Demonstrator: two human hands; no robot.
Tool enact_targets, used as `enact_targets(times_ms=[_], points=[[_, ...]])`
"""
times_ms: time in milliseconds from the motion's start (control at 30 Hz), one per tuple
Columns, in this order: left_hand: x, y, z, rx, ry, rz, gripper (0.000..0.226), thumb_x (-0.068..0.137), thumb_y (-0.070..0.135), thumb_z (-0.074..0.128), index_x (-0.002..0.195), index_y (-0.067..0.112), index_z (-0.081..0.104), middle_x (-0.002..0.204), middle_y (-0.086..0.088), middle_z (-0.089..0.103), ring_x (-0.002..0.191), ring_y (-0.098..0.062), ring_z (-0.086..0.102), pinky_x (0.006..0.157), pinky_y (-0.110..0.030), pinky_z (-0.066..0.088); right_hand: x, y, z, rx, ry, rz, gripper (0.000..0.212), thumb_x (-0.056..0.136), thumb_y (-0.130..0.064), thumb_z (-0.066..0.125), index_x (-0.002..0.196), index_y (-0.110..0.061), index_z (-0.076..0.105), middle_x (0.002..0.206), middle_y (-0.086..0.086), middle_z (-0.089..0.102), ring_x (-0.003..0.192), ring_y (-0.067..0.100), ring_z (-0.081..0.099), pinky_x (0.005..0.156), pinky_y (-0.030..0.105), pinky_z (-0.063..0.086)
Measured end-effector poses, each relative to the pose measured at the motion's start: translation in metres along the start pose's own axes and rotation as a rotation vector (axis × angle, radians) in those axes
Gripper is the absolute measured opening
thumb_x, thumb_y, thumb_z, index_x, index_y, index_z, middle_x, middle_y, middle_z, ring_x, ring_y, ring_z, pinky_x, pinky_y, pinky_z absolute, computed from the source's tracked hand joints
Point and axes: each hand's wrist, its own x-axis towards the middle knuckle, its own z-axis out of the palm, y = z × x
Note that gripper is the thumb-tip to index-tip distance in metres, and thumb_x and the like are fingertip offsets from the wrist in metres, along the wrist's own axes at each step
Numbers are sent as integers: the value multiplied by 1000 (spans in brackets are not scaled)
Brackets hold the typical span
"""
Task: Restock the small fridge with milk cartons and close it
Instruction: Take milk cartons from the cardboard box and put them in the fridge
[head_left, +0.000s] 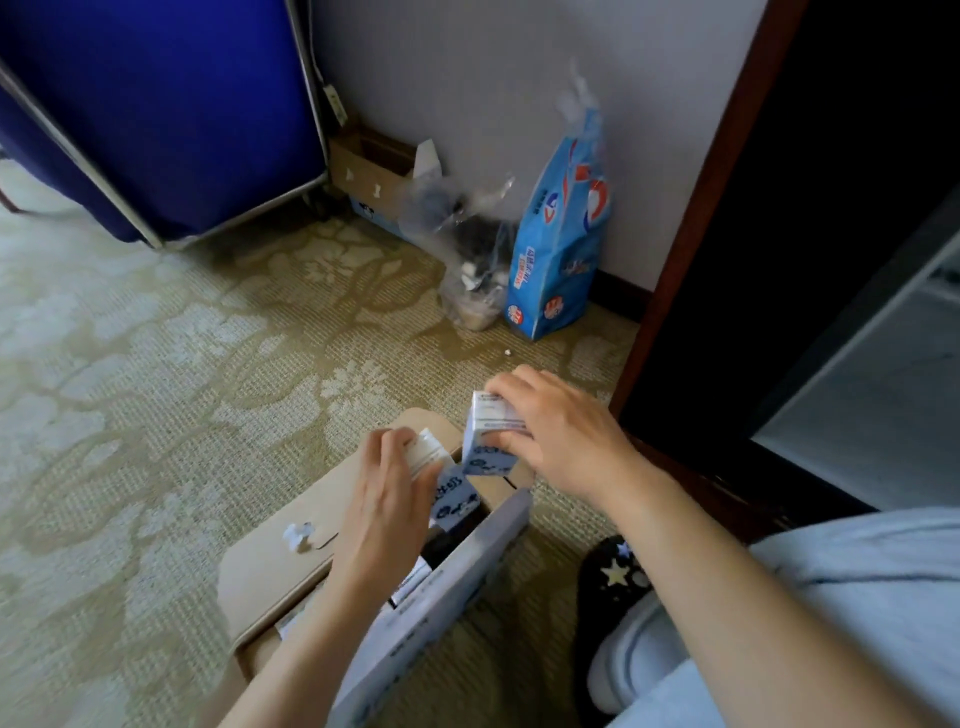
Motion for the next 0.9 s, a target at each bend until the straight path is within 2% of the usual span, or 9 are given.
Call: enact_targets(times_ms=[233, 333, 400, 467, 567, 633, 700, 767, 900], points=[[36, 70, -18, -94, 76, 261, 49, 90, 42, 43, 114, -1, 49, 104, -3, 37, 76, -10, 35, 59, -14, 32, -52, 21, -72, -63, 294, 162, 39, 89, -47, 53, 122, -27, 44, 117, -9, 48, 97, 27, 60, 71, 36, 46], [49, 106, -17, -159, 115, 410, 52, 87, 44, 45, 111, -2, 50, 106, -14, 44, 78, -9, 36, 62, -25, 40, -80, 34, -100, -46, 453, 179, 35, 87, -39, 61, 116, -23, 48, 110, -8, 50, 91, 26, 61, 69, 41, 50], [57, 133, -16, -216, 137, 501, 43, 88, 40, 42, 113, 5, 46, 107, -12, 42, 81, -3, 33, 64, -28, 42, -100, 43, -118, -37, 546, 200, 33, 86, -35, 64, 114, -22, 50, 104, -12, 48, 87, 21, 59, 66, 37, 48], [64, 160, -14, -271, 141, 579, 36, 88, 41, 42, 112, 15, 40, 109, 1, 34, 81, 0, 32, 66, -30, 46, -121, 53, -134, -61, 624, 232, 32, 86, -32, 65, 113, -21, 52, 102, -15, 43, 83, 11, 52, 61, 25, 41], [69, 202, -7, -314, 146, 674, 35, 87, 41, 42, 113, 17, 38, 106, 9, 29, 83, 2, 32, 71, -26, 47, -151, 68, -154, -110, 721, 281, 33, 86, -28, 65, 115, -18, 53, 104, -14, 44, 82, -3, 40, 58, 18, 37], [71, 232, -1, -343, 136, 730, 38, 88, 39, 44, 114, 12, 42, 108, 6, 32, 85, 4, 31, 75, -16, 40, -171, 80, -166, -153, 791, 300, 35, 85, -26, 66, 115, -15, 53, 105, -10, 46, 81, 0, 42, 58, 21, 39], [74, 262, 8, -359, 111, 776, 39, 89, 36, 52, 115, 7, 45, 110, -5, 39, 87, 1, 34, 79, -15, 38, -188, 93, -177, -189, 852, 323, 36, 84, -26, 66, 115, -13, 52, 105, -5, 49, 81, 0, 42, 59, 16, 38], [77, 291, 18, -370, 87, 794, 38, 91, 30, 55, 117, 3, 47, 114, -10, 41, 89, -7, 40, 72, -18, 46, -204, 109, -185, -217, 905, 357, 37, 84, -27, 64, 114, -10, 53, 103, -2, 50, 82, -1, 41, 60, 13, 36], [80, 341, 42, -397, 46, 798, 40, 91, 24, 54, 123, 3, 44, 121, -11, 38, 93, -19, 48, 74, -35, 56, -229, 141, -192, -235, 991, 471, 39, 81, -16, 72, 114, -6, 55, 106, 4, 54, 86, -3, 41, 68, 10, 36]])
